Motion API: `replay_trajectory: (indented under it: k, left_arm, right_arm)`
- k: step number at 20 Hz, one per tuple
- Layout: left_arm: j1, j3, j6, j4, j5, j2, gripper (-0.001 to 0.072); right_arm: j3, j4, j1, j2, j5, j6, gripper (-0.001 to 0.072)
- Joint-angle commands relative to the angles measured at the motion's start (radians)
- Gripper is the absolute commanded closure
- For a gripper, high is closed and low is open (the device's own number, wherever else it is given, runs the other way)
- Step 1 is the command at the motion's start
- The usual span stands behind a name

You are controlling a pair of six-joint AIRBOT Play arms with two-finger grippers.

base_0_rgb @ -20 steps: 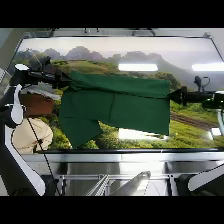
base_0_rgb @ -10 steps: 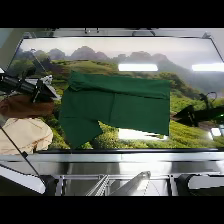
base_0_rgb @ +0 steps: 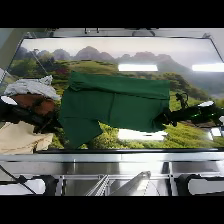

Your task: Fold the shirts.

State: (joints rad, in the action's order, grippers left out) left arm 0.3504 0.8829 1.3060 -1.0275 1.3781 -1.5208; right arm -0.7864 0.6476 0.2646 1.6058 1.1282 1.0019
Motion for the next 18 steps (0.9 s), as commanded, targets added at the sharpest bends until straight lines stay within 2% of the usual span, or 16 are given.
replay_trajectory:
  k: [1, 5, 6, 7, 10, 14, 18]
  left_arm:
    - [-0.071, -0.114, -0.018, 0.061, -0.177, -0.010, 0.0366]
    - [-0.167, -0.026, -0.022, 0.098, -0.199, -0.089, 0.0398]
    - [-0.187, 0.010, -0.022, 0.108, -0.181, -0.113, 0.0427]
    - [-0.206, 0.043, -0.022, 0.107, -0.158, -0.135, 0.0666]
    - [-0.227, 0.124, -0.023, 0.105, -0.063, -0.134, 0.0682]
    - [-0.171, 0.060, -0.021, 0.105, 0.076, 0.009, 0.0682]
    - [-0.153, -0.090, -0.014, 0.107, 0.257, 0.148, 0.0682]
  right_arm:
    - [0.004, -0.043, -0.028, -0.014, 0.012, -0.010, 0.0692]
    - [0.004, -0.047, -0.027, -0.045, 0.058, -0.010, 0.0693]
    - [0.004, -0.047, -0.027, -0.057, 0.067, -0.010, 0.0692]
    - [0.004, -0.045, -0.023, -0.072, 0.082, -0.010, 0.0692]
    - [0.004, 0.001, 0.037, -0.126, 0.149, 0.007, 0.0693]
    - [0.004, 0.238, 0.213, -0.197, 0.192, 0.084, 0.0693]
    - [0.004, 0.251, 0.308, -0.221, 0.210, 0.087, 0.0692]
